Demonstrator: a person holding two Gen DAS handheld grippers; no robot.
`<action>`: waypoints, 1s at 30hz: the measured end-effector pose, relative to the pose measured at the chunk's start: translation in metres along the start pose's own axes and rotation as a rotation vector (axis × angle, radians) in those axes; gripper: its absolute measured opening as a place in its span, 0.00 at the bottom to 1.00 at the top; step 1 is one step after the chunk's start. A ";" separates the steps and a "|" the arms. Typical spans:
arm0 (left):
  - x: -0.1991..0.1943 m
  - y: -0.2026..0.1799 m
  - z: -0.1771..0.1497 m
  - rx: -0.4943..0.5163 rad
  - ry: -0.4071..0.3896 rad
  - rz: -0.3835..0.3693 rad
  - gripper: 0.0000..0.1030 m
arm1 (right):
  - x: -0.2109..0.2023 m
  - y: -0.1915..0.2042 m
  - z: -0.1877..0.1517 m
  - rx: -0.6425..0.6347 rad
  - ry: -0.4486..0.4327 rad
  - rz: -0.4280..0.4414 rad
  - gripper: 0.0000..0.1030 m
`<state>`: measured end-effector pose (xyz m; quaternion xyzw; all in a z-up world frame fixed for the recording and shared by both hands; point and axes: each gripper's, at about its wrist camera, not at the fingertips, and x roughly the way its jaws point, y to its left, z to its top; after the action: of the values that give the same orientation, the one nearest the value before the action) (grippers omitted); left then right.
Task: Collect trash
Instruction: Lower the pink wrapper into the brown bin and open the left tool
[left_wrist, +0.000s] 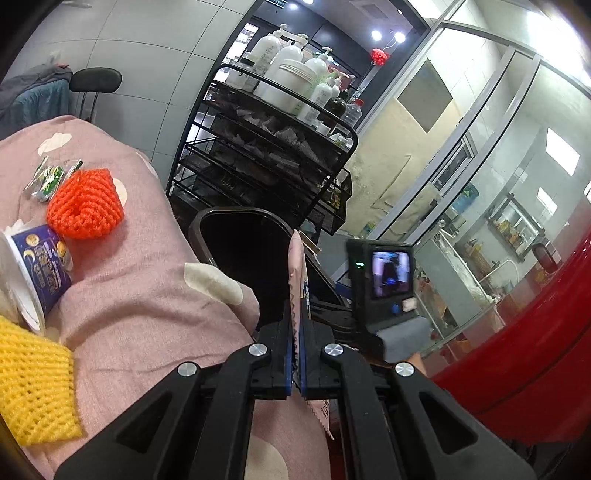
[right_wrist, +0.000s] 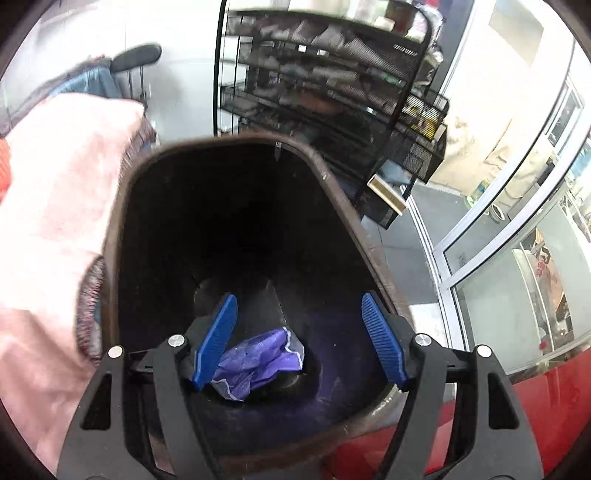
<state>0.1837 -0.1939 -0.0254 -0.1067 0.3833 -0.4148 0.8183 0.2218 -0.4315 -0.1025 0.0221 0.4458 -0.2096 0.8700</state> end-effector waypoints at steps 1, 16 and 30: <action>0.004 0.000 0.001 -0.001 0.006 -0.001 0.03 | -0.006 -0.004 0.000 0.011 -0.015 0.003 0.70; 0.077 -0.007 0.017 -0.008 0.138 -0.019 0.03 | -0.065 -0.037 -0.037 0.145 -0.142 0.011 0.80; 0.123 -0.014 0.018 0.036 0.258 0.079 0.62 | -0.080 -0.055 -0.057 0.190 -0.158 -0.001 0.84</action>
<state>0.2331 -0.2990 -0.0729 -0.0225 0.4818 -0.3995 0.7796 0.1158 -0.4409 -0.0659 0.0878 0.3541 -0.2527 0.8961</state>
